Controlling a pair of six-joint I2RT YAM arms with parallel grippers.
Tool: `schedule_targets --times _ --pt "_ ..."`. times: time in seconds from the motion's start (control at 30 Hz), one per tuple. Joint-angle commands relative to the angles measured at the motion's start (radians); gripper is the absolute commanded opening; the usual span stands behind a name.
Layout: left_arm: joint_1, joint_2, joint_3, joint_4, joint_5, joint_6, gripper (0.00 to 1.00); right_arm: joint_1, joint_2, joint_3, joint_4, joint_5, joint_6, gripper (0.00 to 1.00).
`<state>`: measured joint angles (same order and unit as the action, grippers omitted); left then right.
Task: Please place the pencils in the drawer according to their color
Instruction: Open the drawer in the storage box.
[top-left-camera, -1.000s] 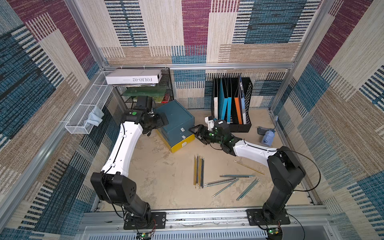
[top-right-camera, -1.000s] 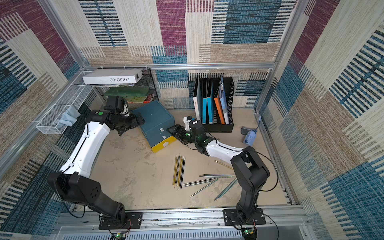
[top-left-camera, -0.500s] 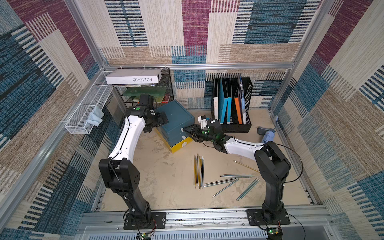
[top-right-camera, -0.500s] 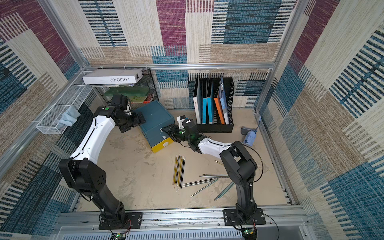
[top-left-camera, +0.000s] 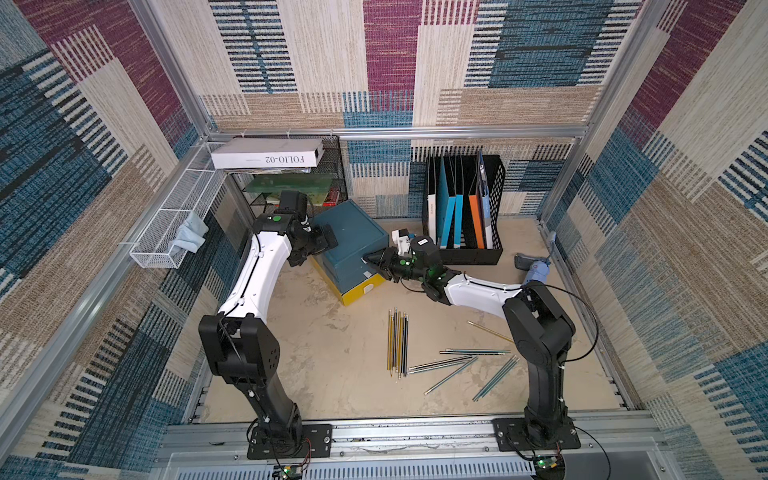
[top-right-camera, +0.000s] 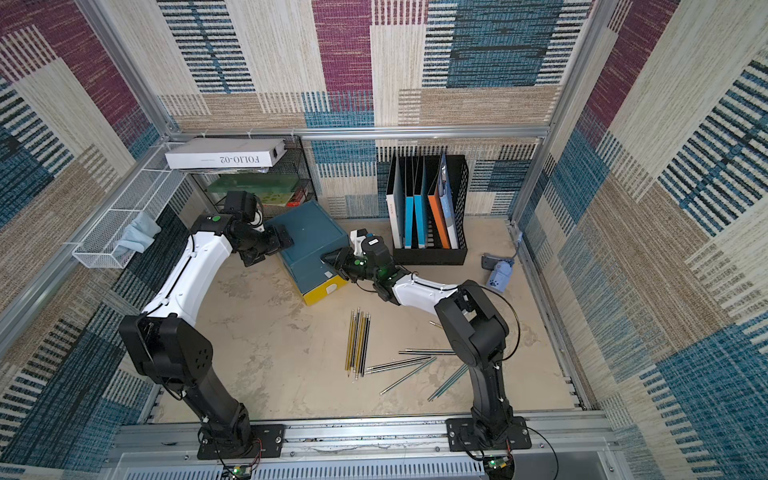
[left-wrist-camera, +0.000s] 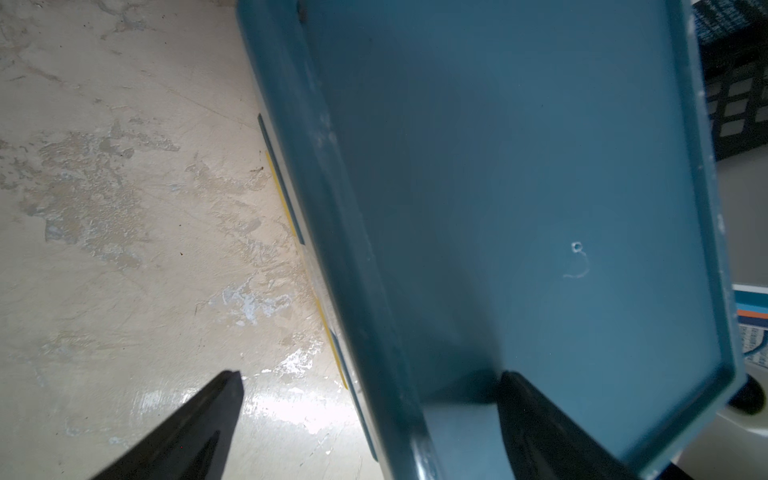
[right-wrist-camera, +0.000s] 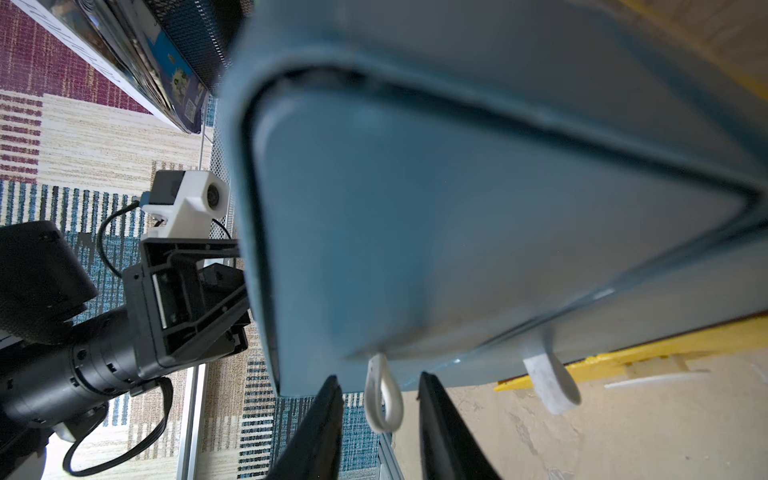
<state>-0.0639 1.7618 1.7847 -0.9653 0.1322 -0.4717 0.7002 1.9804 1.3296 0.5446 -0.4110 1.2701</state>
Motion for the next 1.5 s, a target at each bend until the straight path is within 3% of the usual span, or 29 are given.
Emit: schedule_targets --times 0.0,0.17,1.07,1.33,1.4,1.47 --pt "0.002 0.009 -0.016 -0.041 -0.02 0.005 0.99 0.001 -0.001 0.002 0.033 -0.012 0.002 0.25" --pt "0.002 0.001 -0.046 -0.03 -0.021 0.005 0.99 0.003 -0.024 -0.021 0.039 -0.018 0.0 0.0" --pt "0.006 -0.018 -0.148 0.029 0.005 -0.016 0.99 0.002 -0.431 -0.442 -0.065 -0.012 -0.067 0.0" --pt "0.005 -0.018 -0.146 0.032 0.013 -0.018 0.99 0.002 -0.475 -0.482 -0.1 0.003 -0.08 0.0" --pt "0.005 -0.018 -0.142 0.032 0.017 -0.018 0.99 0.001 -0.465 -0.472 -0.106 -0.003 -0.087 0.14" --pt "0.005 -0.022 -0.137 0.033 0.019 -0.019 0.99 0.001 -0.457 -0.455 -0.121 -0.003 -0.1 0.38"
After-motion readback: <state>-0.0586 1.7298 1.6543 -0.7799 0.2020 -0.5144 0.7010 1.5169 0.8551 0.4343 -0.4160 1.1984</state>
